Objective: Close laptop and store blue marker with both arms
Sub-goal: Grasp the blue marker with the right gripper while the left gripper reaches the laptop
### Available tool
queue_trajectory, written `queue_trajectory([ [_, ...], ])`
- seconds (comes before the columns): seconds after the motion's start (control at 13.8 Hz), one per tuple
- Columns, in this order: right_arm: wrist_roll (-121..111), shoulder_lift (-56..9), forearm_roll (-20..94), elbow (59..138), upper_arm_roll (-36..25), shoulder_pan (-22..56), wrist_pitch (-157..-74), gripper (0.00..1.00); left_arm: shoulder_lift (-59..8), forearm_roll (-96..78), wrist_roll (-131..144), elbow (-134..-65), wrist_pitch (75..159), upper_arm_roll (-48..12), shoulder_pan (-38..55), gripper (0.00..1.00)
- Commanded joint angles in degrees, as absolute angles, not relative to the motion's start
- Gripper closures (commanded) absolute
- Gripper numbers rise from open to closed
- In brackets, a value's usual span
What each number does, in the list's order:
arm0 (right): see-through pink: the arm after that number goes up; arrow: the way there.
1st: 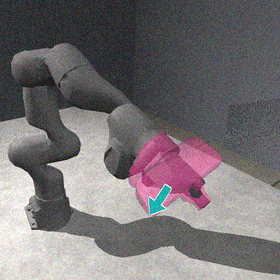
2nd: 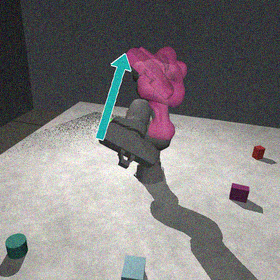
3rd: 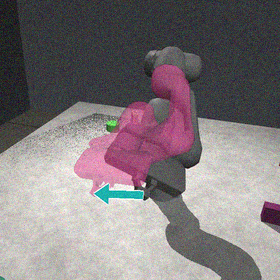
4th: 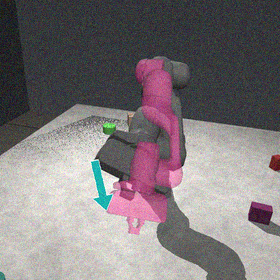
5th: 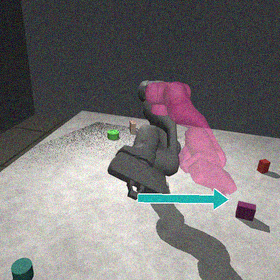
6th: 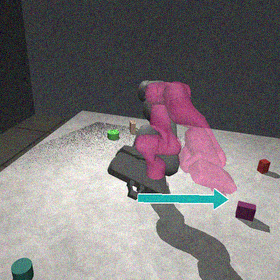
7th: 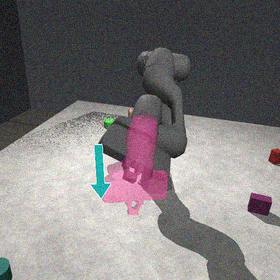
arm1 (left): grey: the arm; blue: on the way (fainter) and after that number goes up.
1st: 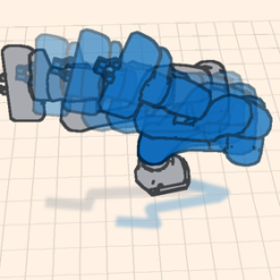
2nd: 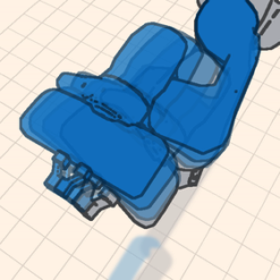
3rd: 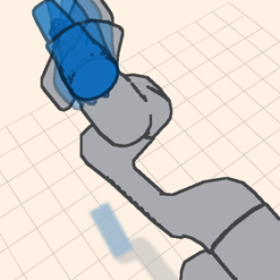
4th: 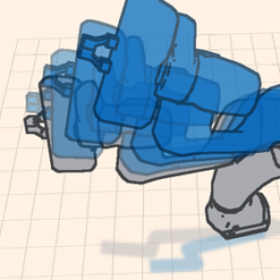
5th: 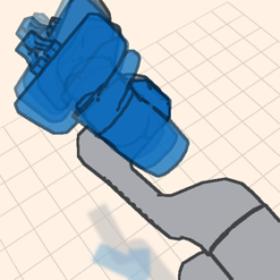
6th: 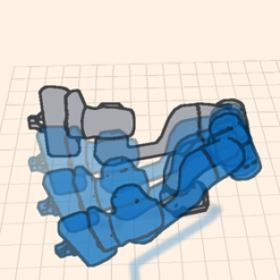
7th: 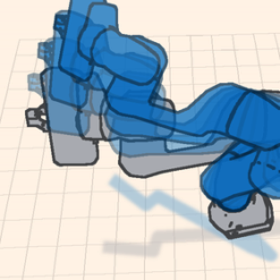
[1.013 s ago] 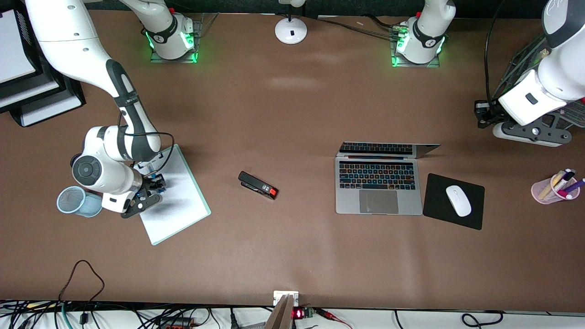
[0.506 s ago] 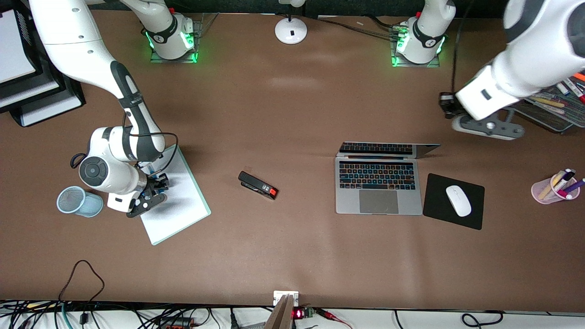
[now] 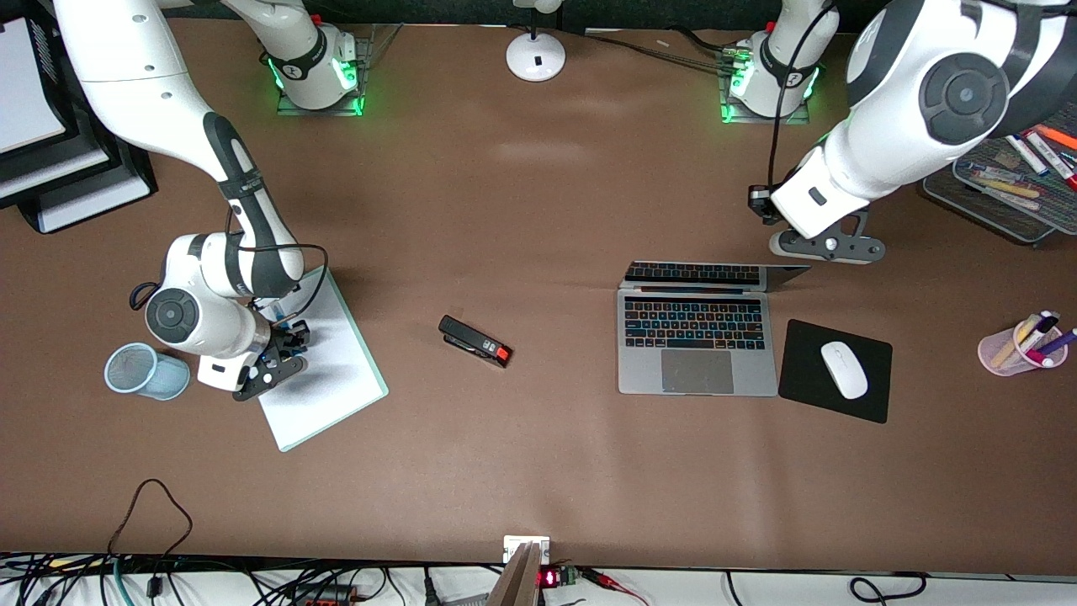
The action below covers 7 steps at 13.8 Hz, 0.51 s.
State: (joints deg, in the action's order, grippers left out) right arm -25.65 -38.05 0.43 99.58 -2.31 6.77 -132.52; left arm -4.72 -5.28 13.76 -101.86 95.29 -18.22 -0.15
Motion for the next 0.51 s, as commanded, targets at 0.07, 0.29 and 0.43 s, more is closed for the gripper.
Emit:
queue_trajectory([
  [0.07, -25.40, -38.23, 0.09, 99.93, -2.29, 6.86, -133.42, 0.70, -2.81, -6.59, 15.12, -109.50, 101.85, -19.86, -0.53, 1.00],
  [0.29, -25.31, -38.23, 0.26, 99.93, -2.29, 6.94, -133.33, 0.72, -2.81, -6.50, 15.12, -114.24, 107.64, -20.39, -0.53, 1.00],
  [0.43, -25.31, -38.23, 0.26, 99.93, -2.37, 6.94, -133.33, 0.76, -2.64, -6.50, 15.03, -117.76, 111.87, -20.74, -0.53, 1.00],
])
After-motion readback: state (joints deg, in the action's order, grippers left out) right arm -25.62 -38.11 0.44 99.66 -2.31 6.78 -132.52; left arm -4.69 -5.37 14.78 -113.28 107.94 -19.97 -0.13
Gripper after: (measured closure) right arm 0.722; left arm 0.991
